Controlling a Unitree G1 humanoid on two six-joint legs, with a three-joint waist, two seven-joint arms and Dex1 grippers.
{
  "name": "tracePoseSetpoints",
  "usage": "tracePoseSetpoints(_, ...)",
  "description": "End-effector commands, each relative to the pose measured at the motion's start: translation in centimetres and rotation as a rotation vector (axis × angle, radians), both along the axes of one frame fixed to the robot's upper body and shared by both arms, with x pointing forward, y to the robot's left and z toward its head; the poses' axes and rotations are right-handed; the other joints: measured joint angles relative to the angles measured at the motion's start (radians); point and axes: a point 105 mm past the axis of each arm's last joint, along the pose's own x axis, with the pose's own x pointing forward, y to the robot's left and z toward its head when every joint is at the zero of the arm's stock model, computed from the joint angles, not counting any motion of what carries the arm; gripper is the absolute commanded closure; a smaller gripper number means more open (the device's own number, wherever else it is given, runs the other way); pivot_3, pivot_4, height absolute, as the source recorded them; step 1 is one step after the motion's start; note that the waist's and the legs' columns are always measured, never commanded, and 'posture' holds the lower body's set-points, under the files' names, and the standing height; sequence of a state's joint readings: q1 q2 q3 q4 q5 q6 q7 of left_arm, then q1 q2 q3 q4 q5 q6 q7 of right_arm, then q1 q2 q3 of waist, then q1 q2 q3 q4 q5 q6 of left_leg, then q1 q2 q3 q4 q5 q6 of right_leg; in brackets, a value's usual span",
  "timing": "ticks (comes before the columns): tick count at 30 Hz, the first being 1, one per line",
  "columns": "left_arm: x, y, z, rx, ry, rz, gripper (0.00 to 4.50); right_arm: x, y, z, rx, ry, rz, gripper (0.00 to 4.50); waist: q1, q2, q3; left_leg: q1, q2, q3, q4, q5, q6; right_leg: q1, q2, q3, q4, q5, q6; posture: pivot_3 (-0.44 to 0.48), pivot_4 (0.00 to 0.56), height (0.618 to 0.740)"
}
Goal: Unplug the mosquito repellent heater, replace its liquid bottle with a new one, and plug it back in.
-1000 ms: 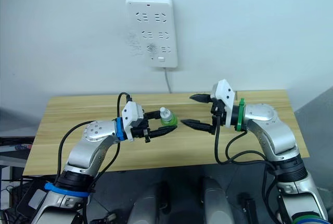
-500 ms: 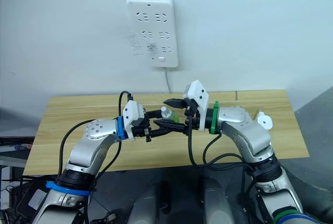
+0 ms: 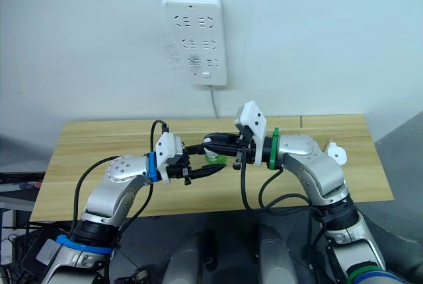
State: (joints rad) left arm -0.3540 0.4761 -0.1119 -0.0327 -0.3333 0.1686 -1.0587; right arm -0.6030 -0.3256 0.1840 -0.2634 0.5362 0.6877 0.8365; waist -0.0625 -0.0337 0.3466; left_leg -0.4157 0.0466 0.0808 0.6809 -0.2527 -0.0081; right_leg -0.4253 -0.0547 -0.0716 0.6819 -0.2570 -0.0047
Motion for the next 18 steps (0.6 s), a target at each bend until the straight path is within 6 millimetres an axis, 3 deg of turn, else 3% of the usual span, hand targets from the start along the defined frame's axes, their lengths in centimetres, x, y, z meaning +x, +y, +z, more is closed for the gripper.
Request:
tracePoseSetpoints(1,-0.4,-0.1,0.7,-0.016,-0.033,-0.011,2.26,-2.7,1.0,8.2,0.207,-0.110,0.101,4.24,-0.008,0.000,0.000,0.000,0.000,0.000,0.000,0.000,0.000,-0.001,0.000,0.000,0.000,0.001,-0.001,-0.163,0.303,0.740)
tracePoseSetpoints(4,-0.4,0.1,0.5,-0.014,-0.028,-0.005,2.26,-2.6,0.5,11.8,0.310,-0.105,0.062,4.24,-0.009,0.000,0.000,0.000,0.001,-0.001,0.000,0.000,0.000,0.000,0.000,-0.002,0.001,0.001,-0.001,-0.167,0.305,0.740)
tracePoseSetpoints(6,-0.5,0.1,0.3,-0.013,-0.023,-0.003,2.26,-1.2,-0.6,11.8,0.313,-0.134,-0.053,4.24,-0.002,-0.001,-0.001,0.000,0.001,-0.001,-0.001,0.000,0.000,0.000,0.000,-0.001,0.000,0.001,-0.001,-0.171,0.309,0.740)
tracePoseSetpoints(11,-0.5,0.4,0.3,-0.011,-0.019,0.005,2.26,5.1,-5.9,5.6,0.178,-0.284,-0.614,4.24,0.014,-0.001,-0.001,-0.001,-0.003,0.001,-0.001,-0.001,0.002,0.000,-0.002,0.000,-0.003,0.001,-0.001,-0.177,0.320,0.740)
tracePoseSetpoints(14,-0.5,0.5,0.4,-0.010,-0.016,0.009,2.26,6.2,-8.3,1.9,0.132,-0.326,-0.768,4.24,0.009,-0.001,-0.001,-0.001,-0.002,0.003,-0.001,-0.001,0.002,-0.001,-0.002,0.002,-0.002,0.001,0.000,-0.173,0.338,0.740)
tracePoseSetpoints(16,-0.6,0.5,0.4,-0.004,-0.008,0.009,2.26,7.7,-11.3,-0.5,0.136,-0.301,-0.965,4.24,0.003,-0.001,-0.001,-0.001,-0.001,0.003,-0.001,-0.001,0.001,-0.001,-0.001,0.002,-0.001,0.001,0.000,-0.167,0.346,0.740)
tracePoseSetpoints(18,-0.7,0.7,0.5,-0.002,-0.002,0.011,2.26,8.2,-12.8,-2.3,0.121,-0.303,-1.056,4.24,-0.004,0.000,0.000,0.001,0.000,0.004,-0.001,0.000,0.001,-0.001,0.000,0.003,0.000,0.001,0.000,-0.162,0.367,0.740)
